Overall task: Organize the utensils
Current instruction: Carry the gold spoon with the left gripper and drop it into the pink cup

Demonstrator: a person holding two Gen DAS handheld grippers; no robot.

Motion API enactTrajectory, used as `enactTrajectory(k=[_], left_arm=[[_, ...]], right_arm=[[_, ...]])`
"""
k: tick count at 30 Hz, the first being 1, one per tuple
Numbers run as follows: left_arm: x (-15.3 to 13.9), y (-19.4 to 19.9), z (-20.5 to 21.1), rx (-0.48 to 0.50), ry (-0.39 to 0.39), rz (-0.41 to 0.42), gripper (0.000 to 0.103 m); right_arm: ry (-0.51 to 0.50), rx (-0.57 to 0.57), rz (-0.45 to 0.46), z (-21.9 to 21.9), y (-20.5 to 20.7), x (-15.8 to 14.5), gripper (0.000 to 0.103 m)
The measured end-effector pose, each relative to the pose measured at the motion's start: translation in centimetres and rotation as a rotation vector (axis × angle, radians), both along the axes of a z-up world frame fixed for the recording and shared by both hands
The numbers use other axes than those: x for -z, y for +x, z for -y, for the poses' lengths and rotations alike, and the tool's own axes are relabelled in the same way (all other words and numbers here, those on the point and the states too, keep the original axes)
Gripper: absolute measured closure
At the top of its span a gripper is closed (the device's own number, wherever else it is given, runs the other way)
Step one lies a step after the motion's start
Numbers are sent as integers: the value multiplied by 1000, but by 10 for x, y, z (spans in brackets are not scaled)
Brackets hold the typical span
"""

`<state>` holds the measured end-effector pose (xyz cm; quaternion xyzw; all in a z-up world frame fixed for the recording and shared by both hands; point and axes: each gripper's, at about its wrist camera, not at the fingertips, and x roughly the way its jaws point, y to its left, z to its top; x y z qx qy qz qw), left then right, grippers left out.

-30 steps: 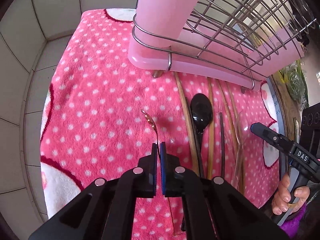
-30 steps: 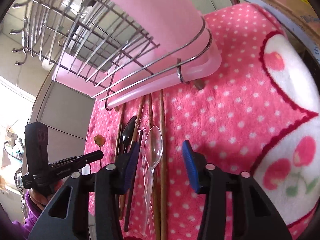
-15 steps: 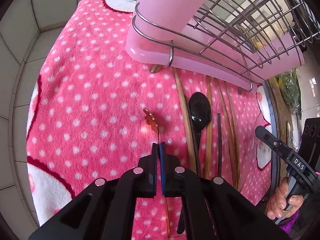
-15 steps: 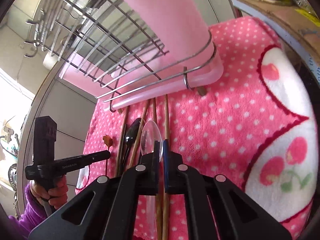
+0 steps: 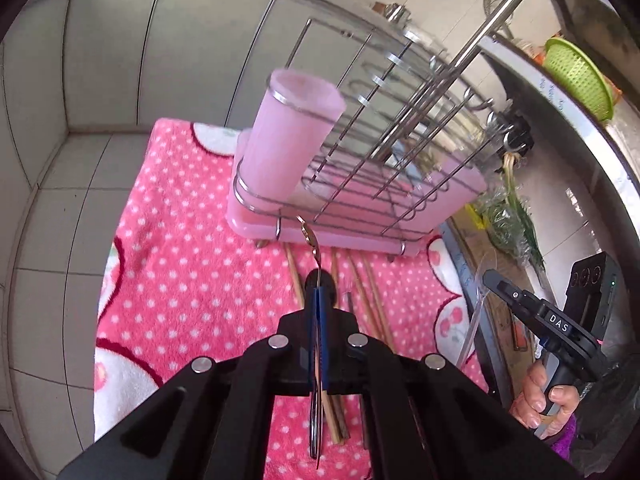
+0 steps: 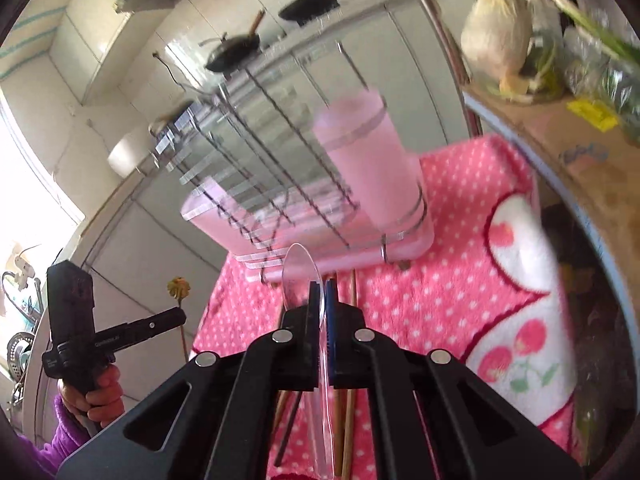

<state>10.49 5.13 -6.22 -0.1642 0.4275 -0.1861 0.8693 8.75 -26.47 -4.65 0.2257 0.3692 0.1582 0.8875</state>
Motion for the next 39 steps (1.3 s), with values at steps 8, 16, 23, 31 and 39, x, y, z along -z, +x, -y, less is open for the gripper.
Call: enactTrajectory(k=[8,16,23,31,39], left_arm=[[-85,-6,-5,-30,-60,259,102],[-148,19,-13,-102,-80,454,102],[-169,67,-13,-167,-60,562,102],[-134,104,2,-208,62,662,102],[-75,109,5,-164,107,520,102]], right_arm=[[-21,70,260,19,5,-89,100],[-96,142,472,22,47,-149,100],[-165,201,545,26,95,-158,100],[-208,214,489,25,122,-112,100],[-171,193,334,28,122,-64,100]])
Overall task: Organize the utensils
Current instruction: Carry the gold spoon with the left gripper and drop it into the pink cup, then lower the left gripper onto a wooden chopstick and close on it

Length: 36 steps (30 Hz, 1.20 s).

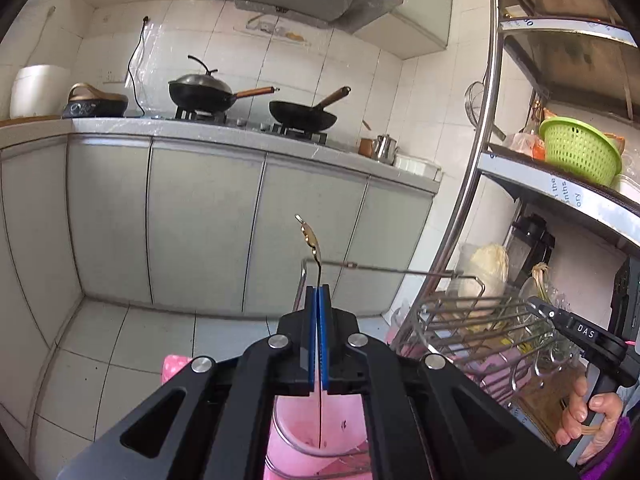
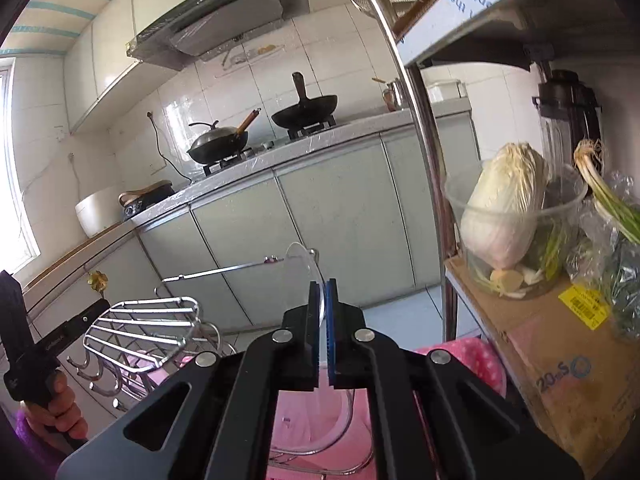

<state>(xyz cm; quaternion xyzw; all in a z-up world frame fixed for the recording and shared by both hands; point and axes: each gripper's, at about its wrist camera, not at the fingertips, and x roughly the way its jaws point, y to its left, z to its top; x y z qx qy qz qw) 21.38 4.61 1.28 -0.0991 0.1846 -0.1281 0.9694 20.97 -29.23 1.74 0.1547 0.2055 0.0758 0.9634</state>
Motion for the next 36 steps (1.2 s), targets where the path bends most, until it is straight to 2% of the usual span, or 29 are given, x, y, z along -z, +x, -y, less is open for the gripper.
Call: enactTrajectory(k=[7,10,11,13,15,17,18,28,32,36], left_arm=[[23,2,-4,15,-14,-121,102],[26,6,-6,15,-30,-159,98],[27,7,-8,14,-39,-172,94],[25,7,-11,-5,-55,-190,85],[21,4,-15,-18,-73,-189,78],[19,-1,-20,-15,-87,-188,73],[17,-2,-20,-12,-89,-193,71],[1,-54,-27,-17,-83,-180,70],[5,-81,-22,6,-75,-207,70],[24,-101,-13,28,-82,-269,70]], right_arm=[[11,-20,-117,-2,-2,20,100],[27,-32,-157,-2,-2,23,98],[29,-36,-171,-3,-2,24,96],[27,-35,-195,-3,-2,23,88],[36,-32,-188,-2,-8,20,72],[34,-28,-172,0,-14,15,64],[30,-25,-168,1,-16,13,63],[51,-14,-180,5,-74,10,62],[63,-30,-231,-3,-102,28,62],[73,-53,-318,-12,-119,55,62]])
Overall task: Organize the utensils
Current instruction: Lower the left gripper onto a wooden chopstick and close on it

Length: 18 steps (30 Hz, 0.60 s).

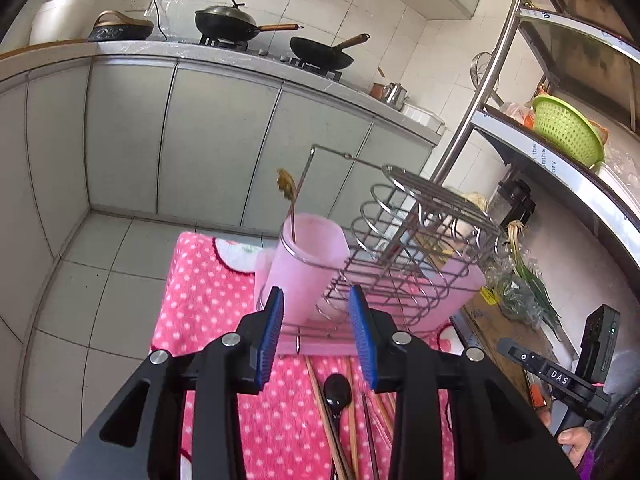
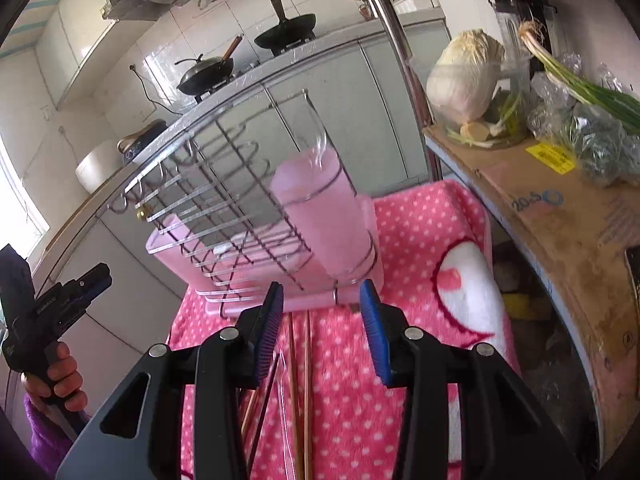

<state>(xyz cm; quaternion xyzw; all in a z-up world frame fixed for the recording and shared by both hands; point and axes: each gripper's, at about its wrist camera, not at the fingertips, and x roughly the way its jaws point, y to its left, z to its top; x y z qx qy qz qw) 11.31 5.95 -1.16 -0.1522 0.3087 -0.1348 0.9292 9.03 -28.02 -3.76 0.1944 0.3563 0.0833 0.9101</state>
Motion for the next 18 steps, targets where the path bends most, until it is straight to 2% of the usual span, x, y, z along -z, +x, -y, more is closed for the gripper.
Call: enactTrajectory(k=[5,8,11,13,16,18], left_arm=[[44,-4,20,71,-26,-158,74],[73,5,36,103,-26,-282,79],[98,13,48,124,-33,-368,80],[112,16,56,134,-27,-421,79],[129,18,67,126,27,-465,79],[138,18,69,126,14,-495,79]], right_arm=[[23,-14,-90,-2,-15,30,62],[31,-16,-110,-2,-23,39,62],[37,-26,-124,-3,-27,46,62],[42,-32,-137,-2,-28,49,62],[63,-43,-149,-2,-27,52,62],[72,-52,-153,-2,-26,54,62]])
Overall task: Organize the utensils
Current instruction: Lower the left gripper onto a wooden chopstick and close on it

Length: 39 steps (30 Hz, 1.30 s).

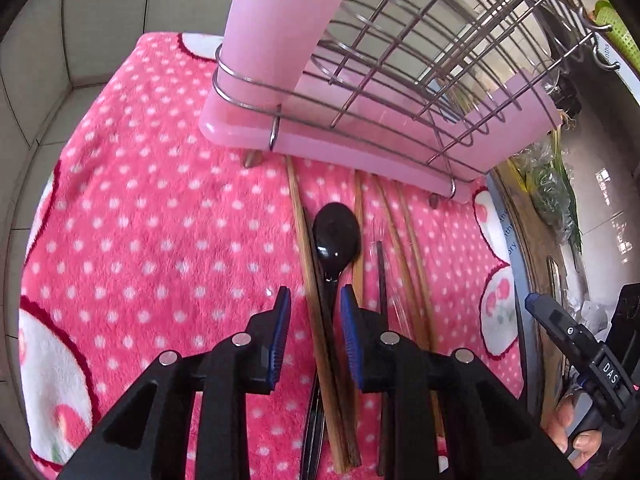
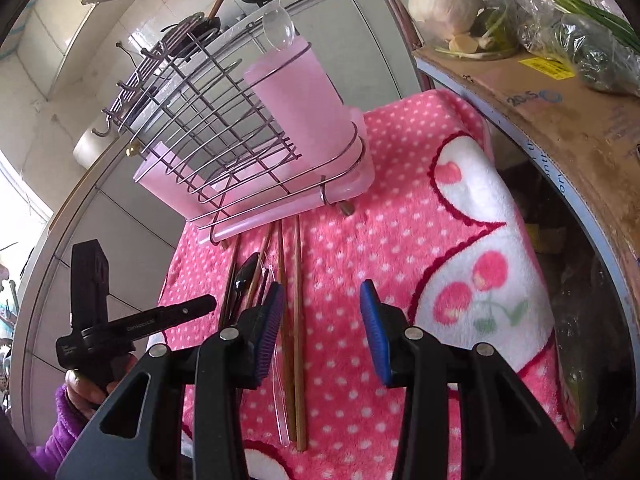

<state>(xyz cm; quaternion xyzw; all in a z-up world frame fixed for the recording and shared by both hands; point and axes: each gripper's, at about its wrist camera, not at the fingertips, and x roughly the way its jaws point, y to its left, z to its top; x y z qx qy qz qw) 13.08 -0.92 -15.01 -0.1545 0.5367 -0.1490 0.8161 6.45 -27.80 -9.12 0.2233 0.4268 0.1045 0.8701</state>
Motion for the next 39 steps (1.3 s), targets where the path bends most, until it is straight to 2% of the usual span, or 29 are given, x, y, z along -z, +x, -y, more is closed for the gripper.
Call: enactTrajectory(k=[4,8,13,17,22,24,27,33,39], left_arm=[[12,2,3,-1,-11,-26,81],[18,3,5,1,-43,-30,97],[15,1,-4,-13,-48,-29,97],[6,-8,-30,-55,-65,-39,97],[-4,-24,-53,-97,18,-3,96],[-5,-29,-55,-96,53,4,97],[-3,-32,-57,-93,99,9,97],[5,-33,-50,-74,141,1,97],[15,-27,-45,-78,121,-31,96]], right_arm=[[14,-1,-16,0,3,5,62],[16,-21,-24,-5,5,7,62],[16,-35,-48,-13,8,13,62],[22,-61,-70,-22,13,18,62],[-18,-84,-93,-39,25,24,63],[-43,-90,-109,-49,31,29,70],[-59,-108,-141,-61,38,39,74],[-139,-123,-189,-77,44,57,76],[-155,-120,-170,-83,46,59,76]])
